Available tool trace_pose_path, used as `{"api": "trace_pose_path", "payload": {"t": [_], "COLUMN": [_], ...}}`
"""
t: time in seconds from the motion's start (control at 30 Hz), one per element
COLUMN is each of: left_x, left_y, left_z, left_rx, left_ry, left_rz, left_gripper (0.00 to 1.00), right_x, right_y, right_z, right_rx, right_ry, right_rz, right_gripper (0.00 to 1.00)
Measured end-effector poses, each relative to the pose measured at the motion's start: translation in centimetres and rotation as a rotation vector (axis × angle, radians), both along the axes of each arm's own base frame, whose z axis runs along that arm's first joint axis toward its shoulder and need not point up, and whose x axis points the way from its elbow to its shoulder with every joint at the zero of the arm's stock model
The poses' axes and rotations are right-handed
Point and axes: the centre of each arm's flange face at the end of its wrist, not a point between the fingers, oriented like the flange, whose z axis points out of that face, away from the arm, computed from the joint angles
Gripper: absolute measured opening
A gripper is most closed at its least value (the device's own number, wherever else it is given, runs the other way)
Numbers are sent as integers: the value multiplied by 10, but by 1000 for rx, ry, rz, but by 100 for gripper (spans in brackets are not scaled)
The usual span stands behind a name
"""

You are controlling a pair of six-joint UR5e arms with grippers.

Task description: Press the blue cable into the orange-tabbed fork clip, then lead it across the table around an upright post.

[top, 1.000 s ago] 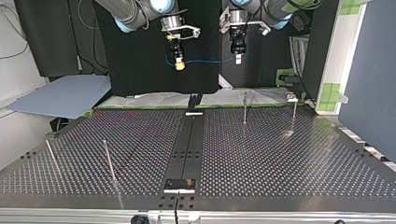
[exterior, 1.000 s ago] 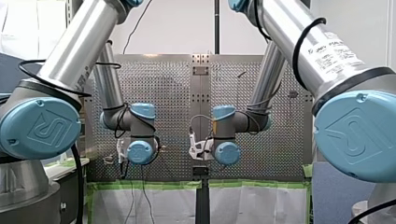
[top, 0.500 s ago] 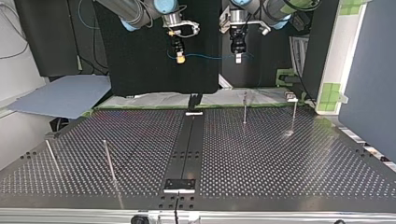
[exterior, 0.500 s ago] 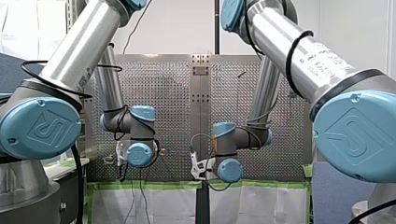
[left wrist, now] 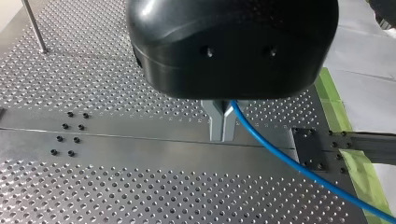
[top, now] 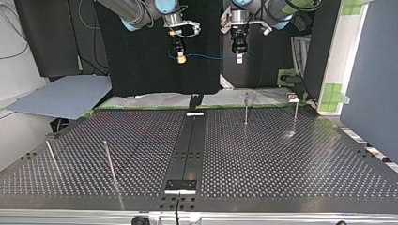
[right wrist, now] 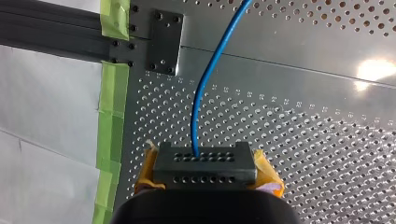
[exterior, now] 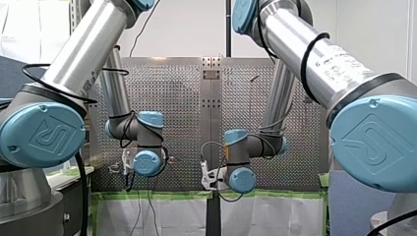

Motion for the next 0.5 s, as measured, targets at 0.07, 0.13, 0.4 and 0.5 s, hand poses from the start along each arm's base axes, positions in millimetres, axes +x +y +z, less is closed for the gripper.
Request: {"api": "trace_pose_path", "payload": {"t": [0.07,0.13,0.4,0.5], "left_x": [0,0,5,9], "left_y": [0,0,5,7], "left_z": [0,0,6,14], "left_rx": [0,0,24,44], "left_ry": [0,0,5,4], "left_rz": [0,0,-2,-13], "left_gripper": [2,2,2,2], "right_x": [0,0,7,20], "right_y": [0,0,2,4], "right_z": [0,0,3,15], "right_rx": [0,0,5,1], "right_ry": [0,0,-11,-42], "right_rz": [0,0,-2,-6], "right_gripper": [0,0,0,0]}}
